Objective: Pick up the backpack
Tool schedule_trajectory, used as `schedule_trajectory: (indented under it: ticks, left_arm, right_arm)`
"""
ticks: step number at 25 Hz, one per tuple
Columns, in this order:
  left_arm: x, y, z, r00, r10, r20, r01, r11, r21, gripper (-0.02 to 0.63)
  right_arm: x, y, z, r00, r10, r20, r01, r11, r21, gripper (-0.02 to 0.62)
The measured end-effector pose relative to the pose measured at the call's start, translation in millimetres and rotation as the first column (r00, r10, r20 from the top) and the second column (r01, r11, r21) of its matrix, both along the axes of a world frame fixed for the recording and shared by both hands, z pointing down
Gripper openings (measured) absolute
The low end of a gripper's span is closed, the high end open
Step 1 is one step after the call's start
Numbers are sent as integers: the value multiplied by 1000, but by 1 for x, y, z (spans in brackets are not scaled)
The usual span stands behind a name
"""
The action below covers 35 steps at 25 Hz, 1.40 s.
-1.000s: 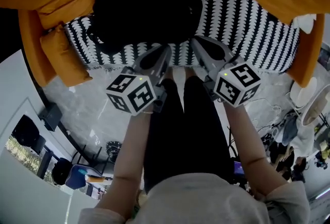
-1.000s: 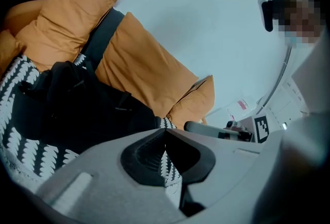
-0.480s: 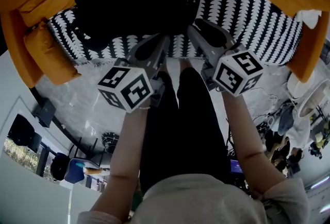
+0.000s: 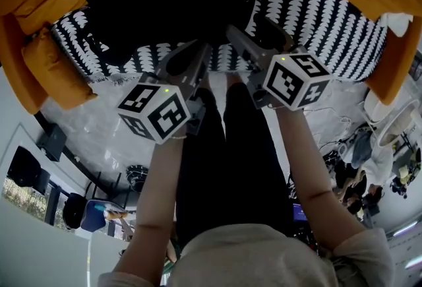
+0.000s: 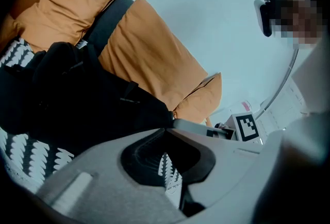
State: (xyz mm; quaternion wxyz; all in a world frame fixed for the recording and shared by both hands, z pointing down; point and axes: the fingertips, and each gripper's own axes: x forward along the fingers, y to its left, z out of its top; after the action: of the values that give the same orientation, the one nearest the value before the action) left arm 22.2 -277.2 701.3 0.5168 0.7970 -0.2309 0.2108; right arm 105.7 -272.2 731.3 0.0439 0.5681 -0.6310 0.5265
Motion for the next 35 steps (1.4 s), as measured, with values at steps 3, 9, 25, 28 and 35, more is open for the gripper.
schedule_trajectory:
  ticks: [3,9,25,28,35]
  left_arm:
    - [2,0,4,1000,-8,-3,8,1000,-7,8]
    - [0,2,10,1000,-9,-7,9,1000,-20,8]
    - [-20,-8,1,999,-31,-28,31,999,-25,8]
    - [-21,-7,-2,999,-20,-28,19,1000,-24,8]
    - [-24,-13,0,999,-41,-35,41,999,-8,8]
  right_arm:
    - [-2,-4,9,999,-27,-21,27,1000,-13,328]
    - [-13,-12,24,997,-70,-26,69,997,-31,331]
    - [-42,-29,38,993,-119,12,119,992,-50,280]
    - [-42,-31,32,994,-106,28,107,993,-44,174]
    - [-48,-31,32,995,-49,85,53,998,-46,81]
